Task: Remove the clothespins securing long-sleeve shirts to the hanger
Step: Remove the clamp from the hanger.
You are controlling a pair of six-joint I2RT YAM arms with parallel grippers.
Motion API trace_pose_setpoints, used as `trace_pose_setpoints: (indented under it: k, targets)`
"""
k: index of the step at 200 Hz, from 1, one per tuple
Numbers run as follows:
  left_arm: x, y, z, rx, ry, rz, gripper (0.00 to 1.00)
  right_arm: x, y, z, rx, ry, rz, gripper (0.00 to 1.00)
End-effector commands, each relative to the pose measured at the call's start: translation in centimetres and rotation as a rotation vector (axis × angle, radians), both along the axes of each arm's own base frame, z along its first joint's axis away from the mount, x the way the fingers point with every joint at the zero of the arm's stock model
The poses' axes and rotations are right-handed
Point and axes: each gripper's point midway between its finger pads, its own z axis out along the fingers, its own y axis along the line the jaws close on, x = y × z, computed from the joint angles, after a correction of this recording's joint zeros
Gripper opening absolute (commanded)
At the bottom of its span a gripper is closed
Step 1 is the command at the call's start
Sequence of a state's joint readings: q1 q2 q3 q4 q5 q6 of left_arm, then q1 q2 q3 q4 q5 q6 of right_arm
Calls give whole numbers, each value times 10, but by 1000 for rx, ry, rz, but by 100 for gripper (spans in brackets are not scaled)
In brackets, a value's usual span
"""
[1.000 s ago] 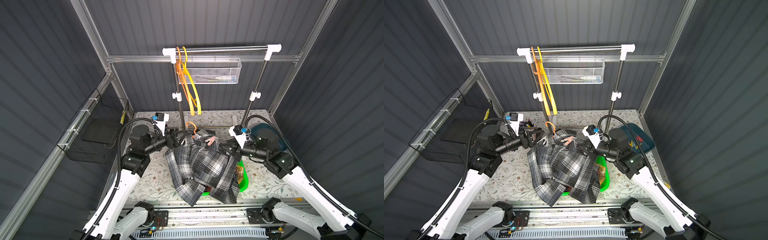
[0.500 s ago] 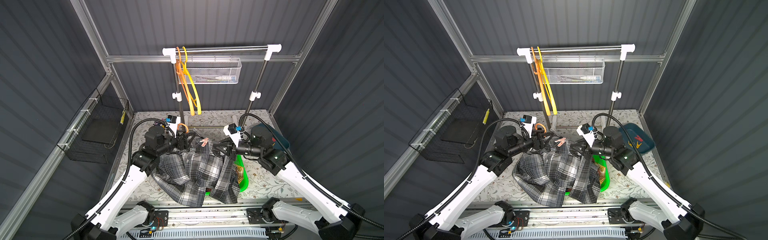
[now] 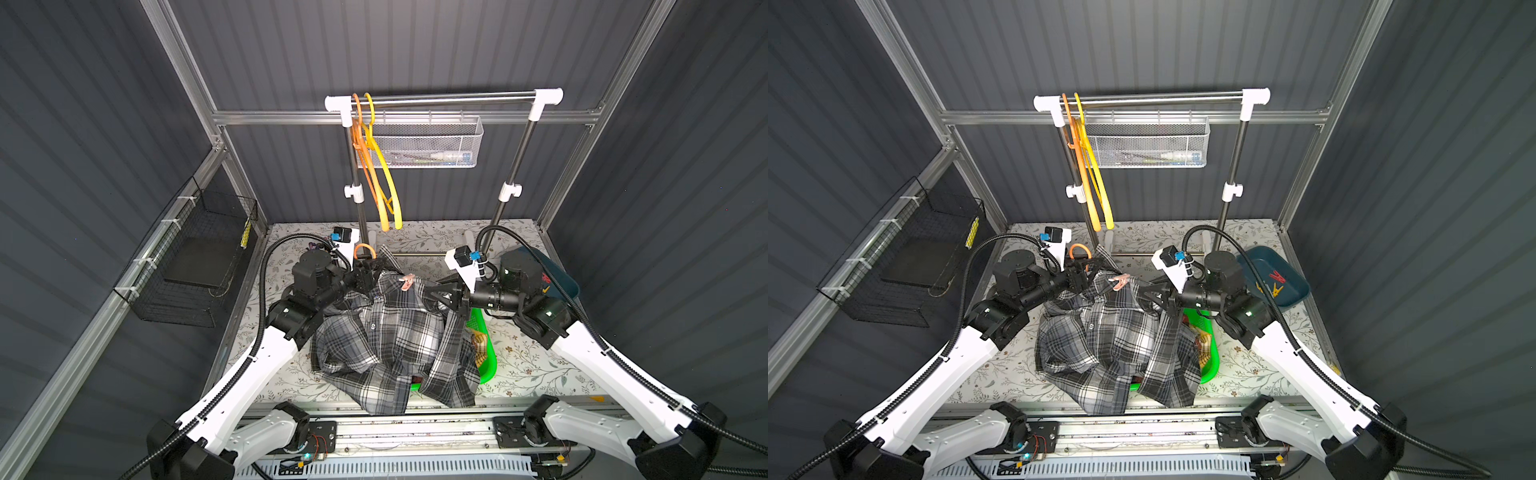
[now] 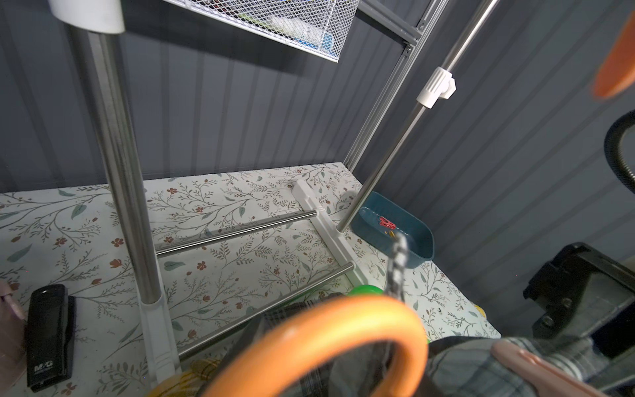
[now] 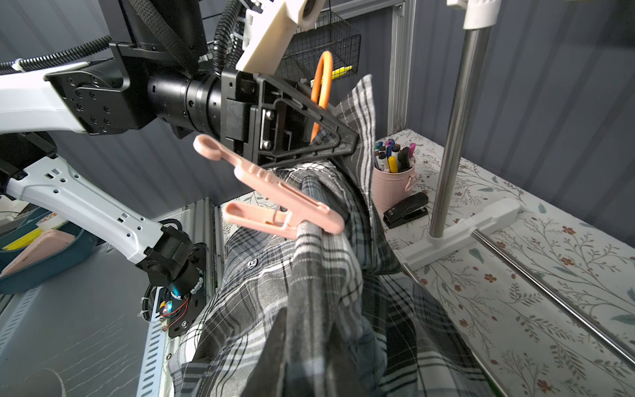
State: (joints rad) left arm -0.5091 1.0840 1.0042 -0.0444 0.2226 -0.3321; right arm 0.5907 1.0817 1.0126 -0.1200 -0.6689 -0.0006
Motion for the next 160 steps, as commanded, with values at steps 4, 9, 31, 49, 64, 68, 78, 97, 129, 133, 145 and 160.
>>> trace_pose_setpoints:
  k: [4,9,31,49,64,68,78,97,129,133,145,160]
  targets:
    - [7,-4,1,-8,-40,-8,43,-7,7,6,24,-24,61,0]
    - [7,-4,0,-7,-42,-8,42,-6,7,4,21,-23,60,0]
    - [10,-4,0,-2,-59,-3,35,-5,8,1,21,-17,60,0]
    - [12,-5,0,2,-67,-1,32,-3,8,-1,17,-12,57,0]
    - [13,-5,0,0,-72,2,26,-1,8,-3,18,-5,54,0]
    - [13,-5,0,0,-73,2,24,-1,8,-4,20,-3,53,0]
    - [15,-5,-1,1,-75,8,20,0,7,-4,21,-5,49,0]
    - [18,-4,0,5,-84,20,10,3,5,-6,19,-2,35,0]
    - [21,-4,1,37,-123,20,0,9,1,-8,14,4,4,24]
    - [21,-5,1,42,-131,15,0,9,0,-8,13,3,-1,28]
    - [19,-8,3,55,-166,-12,0,11,-3,-9,7,-6,-15,38]
    - [15,-13,6,71,-214,-59,0,12,-8,-8,-2,-26,-36,48]
